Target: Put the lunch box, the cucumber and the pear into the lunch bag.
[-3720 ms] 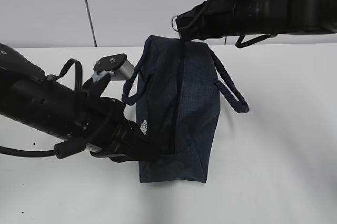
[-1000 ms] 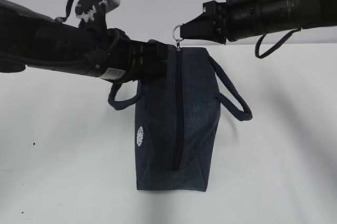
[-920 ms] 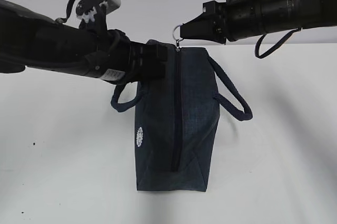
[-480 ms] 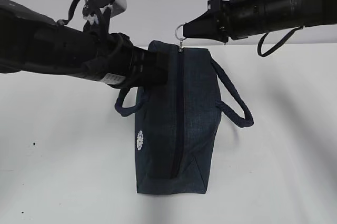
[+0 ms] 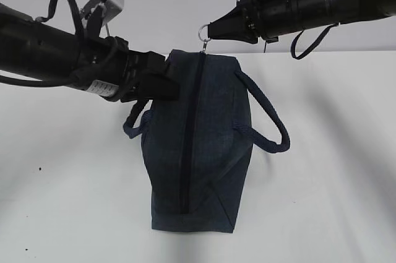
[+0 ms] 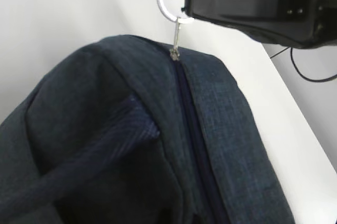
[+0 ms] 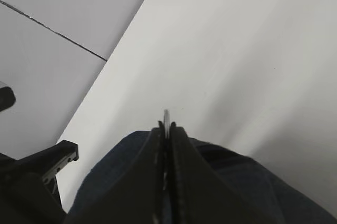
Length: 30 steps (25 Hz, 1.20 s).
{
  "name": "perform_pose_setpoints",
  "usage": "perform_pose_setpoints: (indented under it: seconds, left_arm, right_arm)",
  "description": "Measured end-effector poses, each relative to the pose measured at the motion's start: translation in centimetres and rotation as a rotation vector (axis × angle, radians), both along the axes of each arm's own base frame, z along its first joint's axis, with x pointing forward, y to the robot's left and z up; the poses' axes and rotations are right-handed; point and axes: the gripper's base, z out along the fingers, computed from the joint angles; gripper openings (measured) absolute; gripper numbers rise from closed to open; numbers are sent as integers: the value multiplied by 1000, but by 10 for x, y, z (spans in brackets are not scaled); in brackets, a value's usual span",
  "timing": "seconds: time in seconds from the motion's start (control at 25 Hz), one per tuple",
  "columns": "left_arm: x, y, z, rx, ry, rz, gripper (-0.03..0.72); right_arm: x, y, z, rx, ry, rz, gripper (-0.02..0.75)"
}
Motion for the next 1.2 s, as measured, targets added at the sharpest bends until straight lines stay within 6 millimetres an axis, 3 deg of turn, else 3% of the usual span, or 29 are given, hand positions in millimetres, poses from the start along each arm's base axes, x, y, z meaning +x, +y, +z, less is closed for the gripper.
perform_pose_setpoints:
  seconds: [0.16,0.48,0.96,1.2]
  left_arm:
    - [-1,5,1,-17,25,-30,-13]
    - [-3,4,0,-17,31,-52,-13]
    - [-2,3,2,-22,19,-67,-14]
    - [-3,1,4,-49,11,-83,-14]
  right_arm:
    - [11,0,-3,7,27,23,6]
    - [30,-8,-32,-1,119,25,6]
    - [36,-22,-67,21,217,24,6]
    - [37,-23,-70,7,221,29,6]
